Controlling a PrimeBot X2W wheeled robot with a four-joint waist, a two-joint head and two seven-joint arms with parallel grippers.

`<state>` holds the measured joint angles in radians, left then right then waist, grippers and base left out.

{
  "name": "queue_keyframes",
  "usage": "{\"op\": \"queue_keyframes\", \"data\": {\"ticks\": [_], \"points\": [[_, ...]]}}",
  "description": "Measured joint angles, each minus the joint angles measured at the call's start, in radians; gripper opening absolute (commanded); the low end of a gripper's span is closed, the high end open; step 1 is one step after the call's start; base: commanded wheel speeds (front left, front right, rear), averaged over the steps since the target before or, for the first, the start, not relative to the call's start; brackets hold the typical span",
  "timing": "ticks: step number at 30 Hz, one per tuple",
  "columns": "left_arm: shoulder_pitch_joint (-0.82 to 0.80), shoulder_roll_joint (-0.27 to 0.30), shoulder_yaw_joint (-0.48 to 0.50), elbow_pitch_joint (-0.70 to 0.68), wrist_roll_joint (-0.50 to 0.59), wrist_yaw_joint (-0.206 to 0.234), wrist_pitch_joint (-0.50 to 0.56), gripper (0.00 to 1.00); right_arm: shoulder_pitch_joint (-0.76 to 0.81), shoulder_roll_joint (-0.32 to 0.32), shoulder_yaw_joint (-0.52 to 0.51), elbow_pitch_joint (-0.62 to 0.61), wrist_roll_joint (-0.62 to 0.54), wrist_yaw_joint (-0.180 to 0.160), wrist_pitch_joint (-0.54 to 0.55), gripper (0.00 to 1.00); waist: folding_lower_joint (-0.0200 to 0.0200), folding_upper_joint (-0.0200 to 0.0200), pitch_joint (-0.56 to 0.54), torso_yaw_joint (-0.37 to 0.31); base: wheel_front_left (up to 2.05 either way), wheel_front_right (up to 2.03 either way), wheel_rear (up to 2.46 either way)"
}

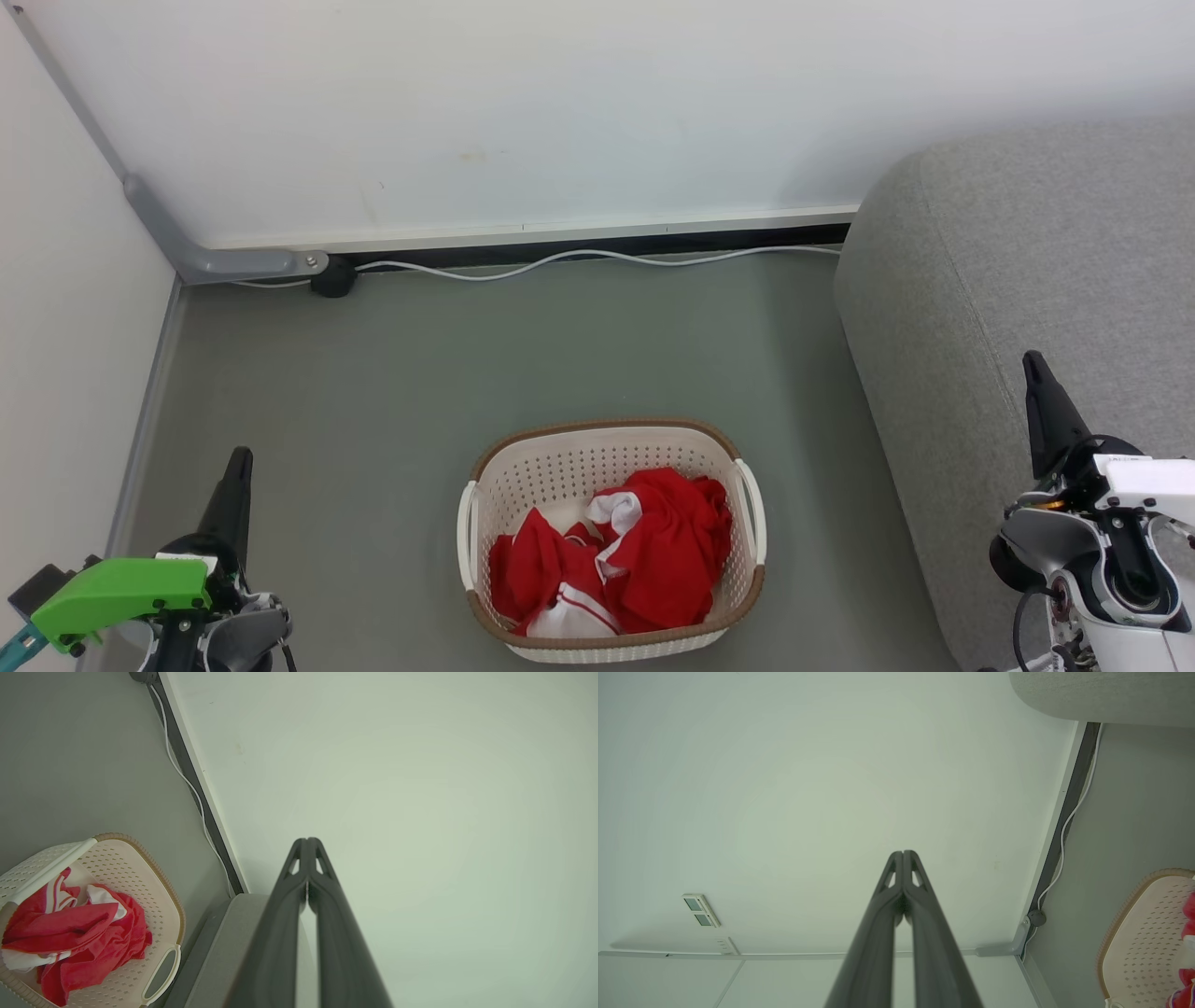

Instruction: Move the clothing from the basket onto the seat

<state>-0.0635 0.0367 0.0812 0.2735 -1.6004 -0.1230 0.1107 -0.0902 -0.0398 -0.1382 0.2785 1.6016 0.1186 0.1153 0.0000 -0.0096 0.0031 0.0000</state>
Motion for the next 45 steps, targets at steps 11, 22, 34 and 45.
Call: {"op": "queue_keyframes", "data": {"ticks": [11,22,34,45], "points": [[0.000,0.000,0.000,0.000,0.000,0.000,0.000,0.00,0.000,0.000,0.000,0.000,0.000,0.000,0.000,0.00,0.0000,0.0000,0.000,0.000,0.00,0.00,0.00],[0.033,-0.018,-0.005,0.044,0.000,0.001,0.000,1.00,0.032,0.020,0.002,0.046,0.000,-0.006,0.000,1.00,0.0000,0.0000,0.000,0.000,0.00,0.00,0.00],[0.045,-0.021,-0.028,0.029,0.010,0.001,-0.024,1.00,0.043,0.019,0.035,0.031,-0.049,-0.006,-0.038,1.00,0.0000,0.0001,0.002,0.000,0.00,0.00,0.00],[0.047,0.010,-0.075,0.013,0.128,0.001,-0.070,1.00,0.043,-0.038,0.101,0.015,-0.236,-0.027,-0.077,1.00,0.0000,0.0000,0.003,0.002,0.00,0.00,0.00]]}}
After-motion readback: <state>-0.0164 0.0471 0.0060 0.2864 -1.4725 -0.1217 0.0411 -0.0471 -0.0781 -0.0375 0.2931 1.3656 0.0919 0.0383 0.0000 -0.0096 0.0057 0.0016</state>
